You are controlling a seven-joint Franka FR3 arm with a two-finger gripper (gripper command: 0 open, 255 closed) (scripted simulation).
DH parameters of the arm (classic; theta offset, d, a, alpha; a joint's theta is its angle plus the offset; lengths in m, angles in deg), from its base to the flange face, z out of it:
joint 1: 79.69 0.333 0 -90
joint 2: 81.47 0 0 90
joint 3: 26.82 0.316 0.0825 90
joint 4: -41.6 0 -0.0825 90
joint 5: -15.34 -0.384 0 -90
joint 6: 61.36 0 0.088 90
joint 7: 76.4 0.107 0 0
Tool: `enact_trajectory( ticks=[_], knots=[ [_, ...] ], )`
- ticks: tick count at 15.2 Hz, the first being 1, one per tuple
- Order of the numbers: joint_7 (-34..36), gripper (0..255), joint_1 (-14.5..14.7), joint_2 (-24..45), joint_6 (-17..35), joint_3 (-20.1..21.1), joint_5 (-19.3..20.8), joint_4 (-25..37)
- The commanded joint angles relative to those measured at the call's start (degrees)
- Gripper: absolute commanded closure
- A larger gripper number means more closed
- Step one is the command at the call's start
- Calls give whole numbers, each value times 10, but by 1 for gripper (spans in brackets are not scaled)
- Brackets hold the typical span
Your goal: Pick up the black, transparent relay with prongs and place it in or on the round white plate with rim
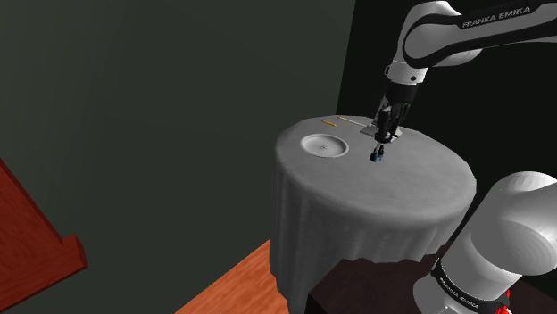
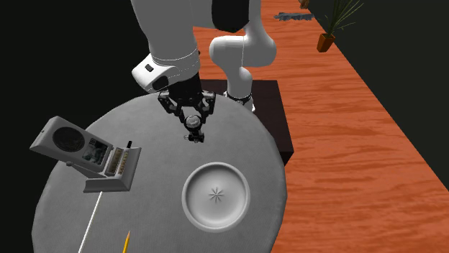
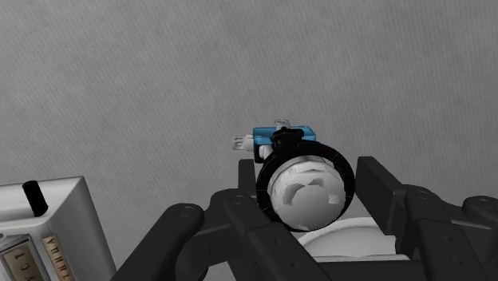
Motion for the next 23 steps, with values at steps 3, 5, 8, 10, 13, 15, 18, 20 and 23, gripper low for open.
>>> enact_trajectory(
  ticks=[3,5,8,10,13,15,18,20,23],
  knots=[
    [0,255,2,-2,-30,5,-4,27],
    [0,255,3,-4,-45,7,-6,42],
    [-1,255,4,-4,-68,11,-9,64],
    [-1,255,5,-4,-84,13,-11,80],
    [-1,255,6,-2,-106,17,-14,103],
    [-1,255,7,-2,-114,18,-15,112],
    [18,255,26,52,-111,31,-35,160],
    [29,255,38,88,-111,38,-48,196],
    [45,255,52,144,-115,48,-66,254]
  ],
)
